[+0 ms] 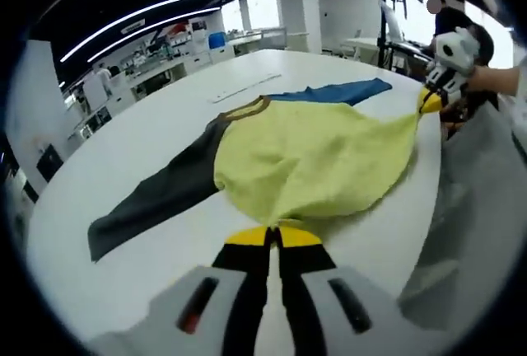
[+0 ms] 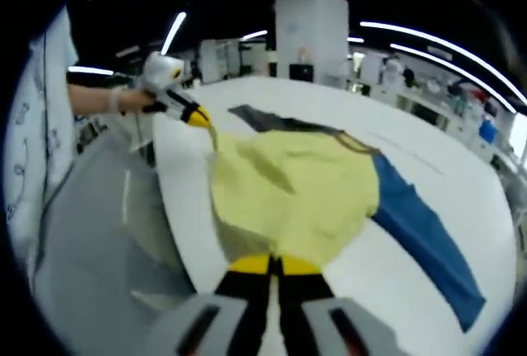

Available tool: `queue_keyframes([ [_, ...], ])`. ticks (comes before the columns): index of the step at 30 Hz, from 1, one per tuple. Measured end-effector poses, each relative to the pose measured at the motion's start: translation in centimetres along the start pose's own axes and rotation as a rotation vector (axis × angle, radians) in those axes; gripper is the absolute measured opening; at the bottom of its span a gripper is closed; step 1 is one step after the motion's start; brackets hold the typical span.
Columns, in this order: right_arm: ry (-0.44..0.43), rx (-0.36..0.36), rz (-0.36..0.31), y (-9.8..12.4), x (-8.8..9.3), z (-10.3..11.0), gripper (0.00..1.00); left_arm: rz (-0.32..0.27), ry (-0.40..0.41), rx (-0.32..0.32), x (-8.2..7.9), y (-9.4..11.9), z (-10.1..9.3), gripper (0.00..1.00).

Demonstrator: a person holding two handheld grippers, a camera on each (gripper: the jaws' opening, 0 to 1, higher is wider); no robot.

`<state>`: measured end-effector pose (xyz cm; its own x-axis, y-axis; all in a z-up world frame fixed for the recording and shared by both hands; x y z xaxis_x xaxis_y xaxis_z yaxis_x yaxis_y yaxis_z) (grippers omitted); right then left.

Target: Fold the garment on the visible template until the final outline fits inside the template.

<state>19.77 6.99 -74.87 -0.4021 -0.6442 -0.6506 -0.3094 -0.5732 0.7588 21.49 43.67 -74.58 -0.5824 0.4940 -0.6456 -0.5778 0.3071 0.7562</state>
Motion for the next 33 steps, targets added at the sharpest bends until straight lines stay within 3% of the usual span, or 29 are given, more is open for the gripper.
queue_keyframes([
  [2, 0.009, -0.012, 0.024, -0.2, 0.6, 0.3, 0.0, 0.023, 0.002, 0.006, 0.4, 0.2, -1.2, 0.0],
  [9, 0.029, -0.044, 0.09, -1.0, 2.1, 1.1, 0.0, 0.154, -0.114, 0.054, 4.1, 0.3, -3.0, 0.0],
  [11, 0.03, -0.05, 0.11, -1.2, 2.7, 1.3, 0.0, 0.167, -0.143, 0.052, 4.8, 0.1, -3.1, 0.0],
  [16, 0.002, -0.054, 0.154, -1.3, 4.3, 0.9, 0.0, 0.201, -0.199, 0.071, 5.3, 0.8, -3.9, 0.0],
  [22, -0.019, -0.048, 0.178, -1.3, 5.4, 0.4, 0.0, 0.198, -0.245, 0.097, 5.2, 1.4, -5.0, 0.0],
  [33, -0.024, -0.051, 0.188, -1.5, 5.7, 0.3, 0.0, 0.266, -0.223, 0.137, 7.1, 0.2, -4.8, 0.0],
])
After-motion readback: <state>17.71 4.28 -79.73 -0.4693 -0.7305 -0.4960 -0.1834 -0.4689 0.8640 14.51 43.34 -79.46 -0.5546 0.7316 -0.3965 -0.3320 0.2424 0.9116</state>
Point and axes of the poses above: the point that each gripper's makers call its tool centre point, and the gripper's own axes: y roughly backward along the fingers, z roughly to its left, x roughly out of its underside, the point moved 5 cm from there along y, roughly backward along the fingers, and after that the axes turned 9 degrees about z, right-handed, at the moved point
